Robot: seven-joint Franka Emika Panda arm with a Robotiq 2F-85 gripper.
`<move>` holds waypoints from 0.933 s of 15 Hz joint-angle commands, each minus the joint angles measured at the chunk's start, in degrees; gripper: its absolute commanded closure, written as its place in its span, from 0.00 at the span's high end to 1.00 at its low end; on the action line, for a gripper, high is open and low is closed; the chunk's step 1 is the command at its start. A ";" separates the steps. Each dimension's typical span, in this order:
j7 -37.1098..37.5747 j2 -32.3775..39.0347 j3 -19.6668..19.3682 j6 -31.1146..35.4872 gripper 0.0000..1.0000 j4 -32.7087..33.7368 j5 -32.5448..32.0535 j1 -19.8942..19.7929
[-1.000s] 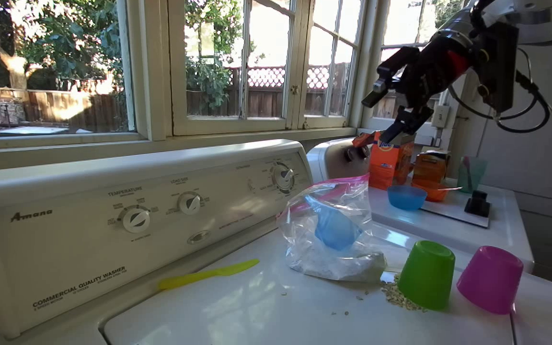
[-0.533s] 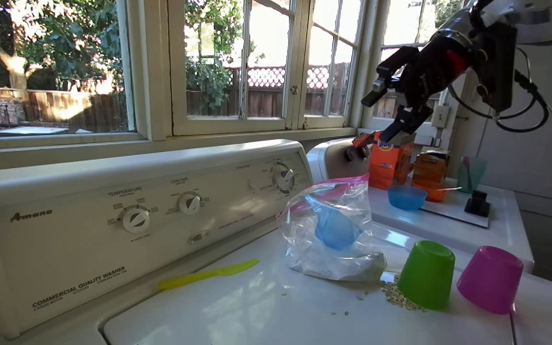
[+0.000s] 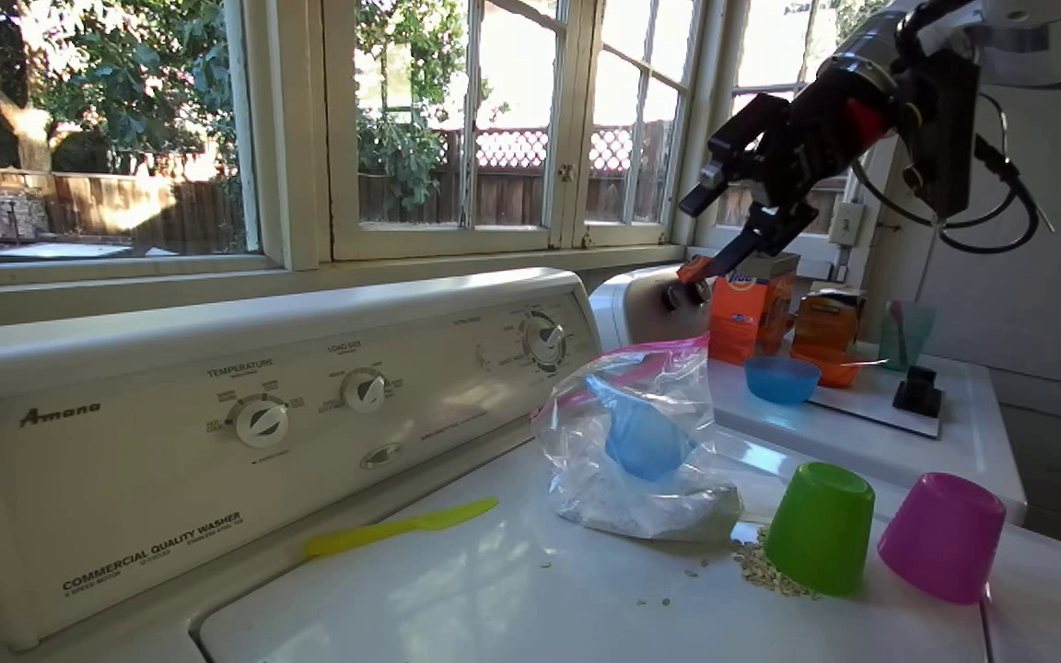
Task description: Take the blue measuring cup out of the clear plastic bag.
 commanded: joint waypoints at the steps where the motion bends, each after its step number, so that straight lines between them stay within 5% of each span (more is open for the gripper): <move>1: 4.61 2.40 1.09 3.86 0.58 0.83 -7.10 0.28; 8: 8.75 6.76 2.82 6.16 0.04 3.55 -14.55 0.53; 14: 13.04 10.56 3.53 7.19 0.00 6.24 -21.52 0.43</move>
